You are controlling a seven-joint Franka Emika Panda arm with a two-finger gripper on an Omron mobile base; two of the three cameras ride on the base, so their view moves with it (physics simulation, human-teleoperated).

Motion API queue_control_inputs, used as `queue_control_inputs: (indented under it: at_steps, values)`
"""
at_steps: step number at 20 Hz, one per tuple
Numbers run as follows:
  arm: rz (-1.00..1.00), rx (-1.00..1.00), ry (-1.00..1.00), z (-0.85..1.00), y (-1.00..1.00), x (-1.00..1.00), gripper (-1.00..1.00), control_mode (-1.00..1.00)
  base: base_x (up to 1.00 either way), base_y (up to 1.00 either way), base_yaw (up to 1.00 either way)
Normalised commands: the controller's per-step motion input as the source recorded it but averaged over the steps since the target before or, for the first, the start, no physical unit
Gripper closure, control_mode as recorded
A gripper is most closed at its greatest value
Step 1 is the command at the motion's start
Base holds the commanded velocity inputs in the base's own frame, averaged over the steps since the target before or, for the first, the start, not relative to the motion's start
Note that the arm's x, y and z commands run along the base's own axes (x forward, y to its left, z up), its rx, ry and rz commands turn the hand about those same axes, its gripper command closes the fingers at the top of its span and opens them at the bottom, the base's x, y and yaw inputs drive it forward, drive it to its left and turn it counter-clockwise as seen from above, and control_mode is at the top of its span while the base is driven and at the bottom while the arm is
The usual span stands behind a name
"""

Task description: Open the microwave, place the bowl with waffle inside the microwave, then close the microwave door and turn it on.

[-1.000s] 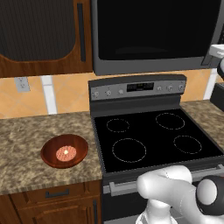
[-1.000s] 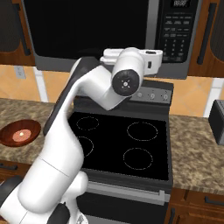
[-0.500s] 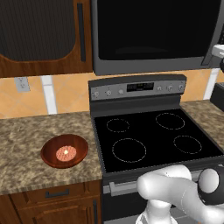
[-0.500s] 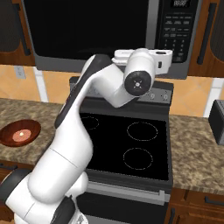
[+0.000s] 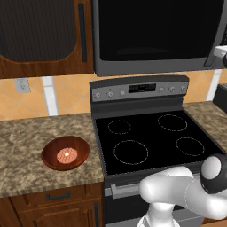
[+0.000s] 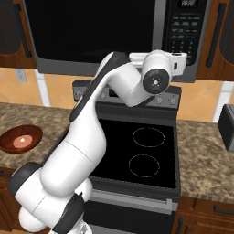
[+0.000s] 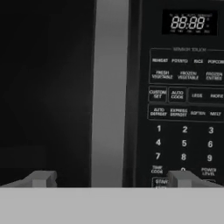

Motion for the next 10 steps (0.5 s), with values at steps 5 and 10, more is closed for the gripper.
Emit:
queue_control_inputs:
  at_steps: [5, 10]
  values:
    - [0.00, 0.00, 0.10, -0.05, 0.00, 0.35, -1.00, -1.00, 0.00, 0.00, 0.00]
    - [0.00, 0.00, 0.00, 0.00, 0.00, 0.25, -1.00, -1.00, 0.00, 0.00, 0.00]
